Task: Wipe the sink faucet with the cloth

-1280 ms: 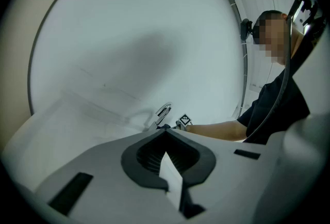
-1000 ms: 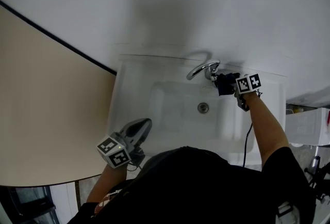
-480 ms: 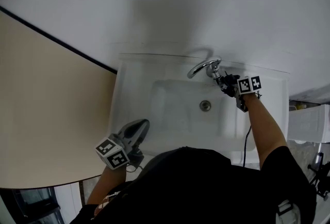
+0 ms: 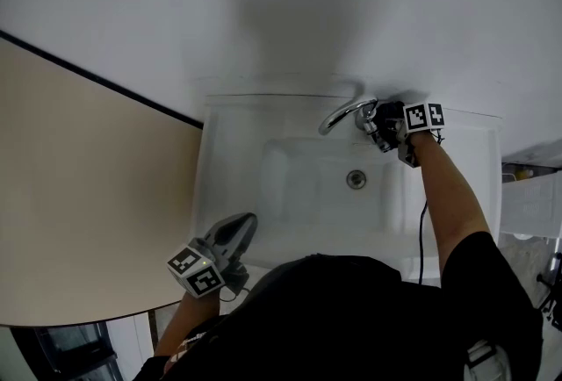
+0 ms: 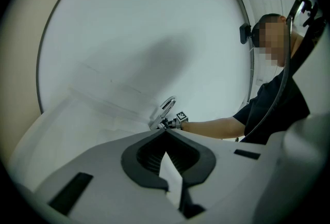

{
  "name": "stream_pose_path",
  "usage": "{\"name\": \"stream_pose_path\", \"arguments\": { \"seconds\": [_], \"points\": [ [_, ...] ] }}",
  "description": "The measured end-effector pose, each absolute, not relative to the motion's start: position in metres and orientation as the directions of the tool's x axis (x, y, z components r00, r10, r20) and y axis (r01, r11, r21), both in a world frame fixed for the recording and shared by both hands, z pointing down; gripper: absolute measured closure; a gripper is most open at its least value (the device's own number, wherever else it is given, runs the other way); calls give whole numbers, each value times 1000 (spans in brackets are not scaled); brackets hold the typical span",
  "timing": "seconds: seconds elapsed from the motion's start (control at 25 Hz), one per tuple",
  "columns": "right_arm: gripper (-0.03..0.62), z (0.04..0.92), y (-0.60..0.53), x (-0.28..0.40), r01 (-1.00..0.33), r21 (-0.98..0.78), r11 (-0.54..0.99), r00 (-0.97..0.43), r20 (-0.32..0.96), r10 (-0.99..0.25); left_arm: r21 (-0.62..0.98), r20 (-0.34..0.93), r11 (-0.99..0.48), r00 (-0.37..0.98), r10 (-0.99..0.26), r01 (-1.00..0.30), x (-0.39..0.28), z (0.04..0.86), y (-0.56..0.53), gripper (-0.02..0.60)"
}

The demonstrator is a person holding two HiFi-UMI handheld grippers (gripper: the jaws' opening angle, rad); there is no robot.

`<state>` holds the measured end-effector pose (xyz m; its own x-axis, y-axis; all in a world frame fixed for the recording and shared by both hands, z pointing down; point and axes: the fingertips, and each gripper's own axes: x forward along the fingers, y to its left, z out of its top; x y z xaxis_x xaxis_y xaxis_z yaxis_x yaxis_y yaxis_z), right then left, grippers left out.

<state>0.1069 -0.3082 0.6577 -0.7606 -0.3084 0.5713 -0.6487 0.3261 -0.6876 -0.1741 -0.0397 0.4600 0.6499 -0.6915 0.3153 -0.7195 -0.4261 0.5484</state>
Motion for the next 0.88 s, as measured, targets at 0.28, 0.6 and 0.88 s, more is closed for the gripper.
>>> {"name": "stream_pose_path", "arguments": {
  "seconds": [0.28,0.6,0.88],
  "points": [
    [485,663,-263,135,-631,-720,289,-774,556,-304,565,306,-410,644,-701,-715,-178,465,-33,589],
    [482,632,-193,52,-493,-773,400,-870,432,-238,572,282,-430,660,-697,-699,-173,462,-42,589],
    [484,595,-215,80,-584,-691,426,-809,451,-377,562,278,-412,632,-723,-718,-195,462,-34,589]
  ]
}}
